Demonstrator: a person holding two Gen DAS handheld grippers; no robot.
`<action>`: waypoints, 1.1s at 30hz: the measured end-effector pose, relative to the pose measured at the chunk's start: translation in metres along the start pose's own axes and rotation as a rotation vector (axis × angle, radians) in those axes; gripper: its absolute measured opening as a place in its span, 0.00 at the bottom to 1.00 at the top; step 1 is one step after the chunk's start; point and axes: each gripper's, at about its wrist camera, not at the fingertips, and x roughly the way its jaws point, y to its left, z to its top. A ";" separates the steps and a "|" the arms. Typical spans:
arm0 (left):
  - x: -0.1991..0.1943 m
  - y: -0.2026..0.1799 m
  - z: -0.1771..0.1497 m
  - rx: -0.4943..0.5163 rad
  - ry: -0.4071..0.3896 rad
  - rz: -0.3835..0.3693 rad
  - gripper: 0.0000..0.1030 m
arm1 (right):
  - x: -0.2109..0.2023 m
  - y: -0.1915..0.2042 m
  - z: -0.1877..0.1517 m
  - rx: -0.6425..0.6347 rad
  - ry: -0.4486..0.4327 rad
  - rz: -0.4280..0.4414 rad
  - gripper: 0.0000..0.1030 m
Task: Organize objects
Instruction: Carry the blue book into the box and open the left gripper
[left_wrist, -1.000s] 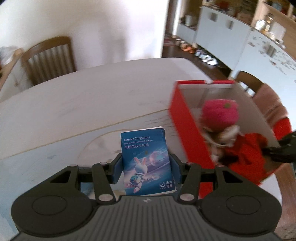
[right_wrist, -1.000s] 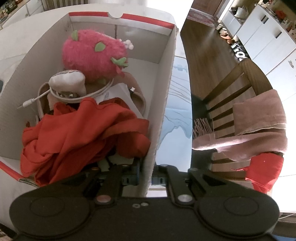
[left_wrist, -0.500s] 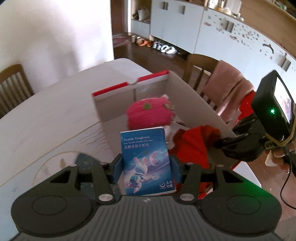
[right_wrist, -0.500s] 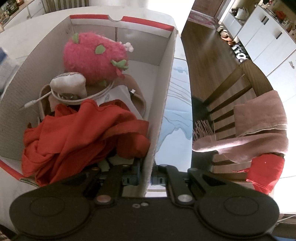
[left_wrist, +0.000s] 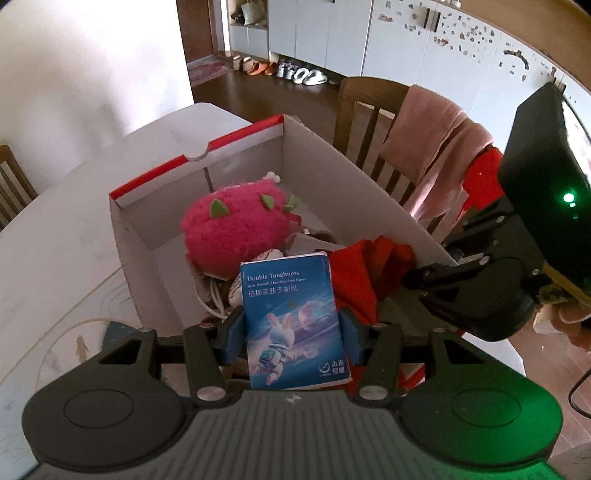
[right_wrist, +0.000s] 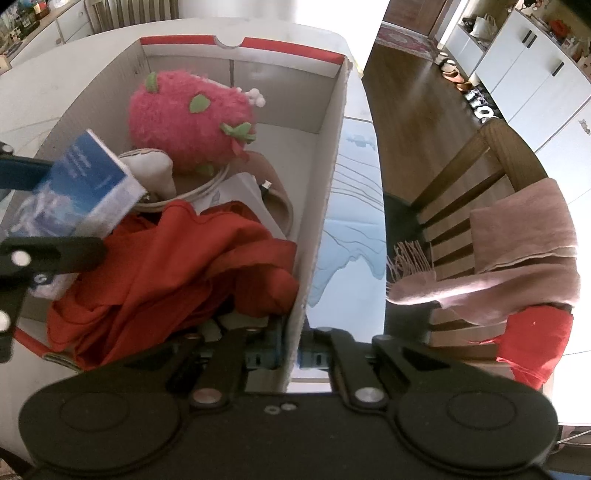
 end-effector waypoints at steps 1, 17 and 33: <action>0.002 0.000 0.000 0.002 0.004 -0.004 0.51 | 0.000 0.000 0.000 0.000 0.000 0.000 0.05; 0.033 0.005 -0.010 -0.003 0.075 -0.010 0.51 | 0.002 0.002 -0.001 0.001 0.001 0.008 0.05; 0.013 0.024 -0.032 -0.159 0.008 -0.010 0.68 | -0.001 0.003 -0.003 -0.041 -0.011 0.017 0.05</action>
